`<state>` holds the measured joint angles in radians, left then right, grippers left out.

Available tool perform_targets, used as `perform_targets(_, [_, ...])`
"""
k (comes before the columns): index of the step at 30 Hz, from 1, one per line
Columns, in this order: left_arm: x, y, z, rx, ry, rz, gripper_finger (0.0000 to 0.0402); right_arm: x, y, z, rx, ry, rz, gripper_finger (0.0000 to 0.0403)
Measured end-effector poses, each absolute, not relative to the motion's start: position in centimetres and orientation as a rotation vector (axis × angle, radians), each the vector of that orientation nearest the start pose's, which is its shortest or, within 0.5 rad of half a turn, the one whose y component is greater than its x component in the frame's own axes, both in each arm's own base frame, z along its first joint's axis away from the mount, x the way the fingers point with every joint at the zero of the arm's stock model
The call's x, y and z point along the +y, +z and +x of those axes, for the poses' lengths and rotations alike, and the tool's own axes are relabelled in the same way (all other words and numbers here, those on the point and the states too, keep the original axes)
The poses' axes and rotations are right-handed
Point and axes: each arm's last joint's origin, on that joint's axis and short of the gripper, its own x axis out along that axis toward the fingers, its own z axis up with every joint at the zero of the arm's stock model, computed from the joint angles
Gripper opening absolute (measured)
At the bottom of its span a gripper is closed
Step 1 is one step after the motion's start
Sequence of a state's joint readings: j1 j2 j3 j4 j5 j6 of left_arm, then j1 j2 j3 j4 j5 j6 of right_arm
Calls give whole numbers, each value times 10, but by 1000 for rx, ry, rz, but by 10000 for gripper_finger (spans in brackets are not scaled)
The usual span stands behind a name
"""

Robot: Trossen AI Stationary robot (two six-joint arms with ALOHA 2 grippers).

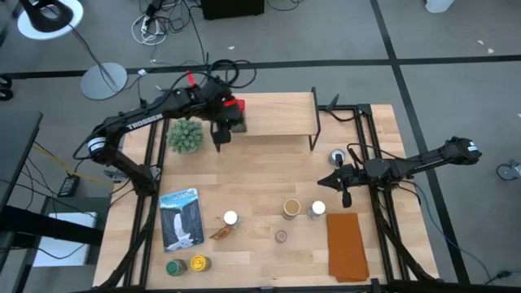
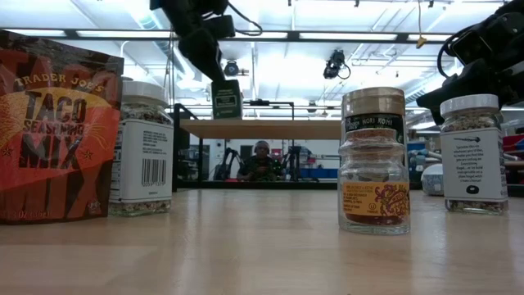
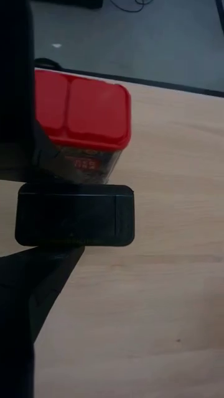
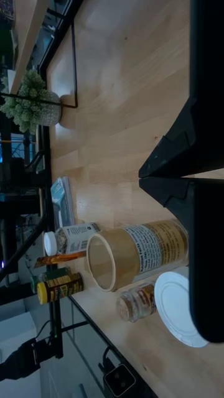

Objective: Shelf spices
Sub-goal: Put the black seasoning can on the shelf

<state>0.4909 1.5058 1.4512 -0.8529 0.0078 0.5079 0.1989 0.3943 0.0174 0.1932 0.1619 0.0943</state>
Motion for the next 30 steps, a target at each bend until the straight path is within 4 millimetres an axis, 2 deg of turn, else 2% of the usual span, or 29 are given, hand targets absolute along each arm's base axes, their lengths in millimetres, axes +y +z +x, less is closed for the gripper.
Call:
perform_targets(16, [148,337,277,951,226,257,145,19,153,119,183,28,61,8])
perform_targets(25, [149,338,277,950,236,256,194,19,153,119,182,28,61,8])
perform_targets(30, [149,338,277,962,278,253,203,19,153,119,183,28,61,8])
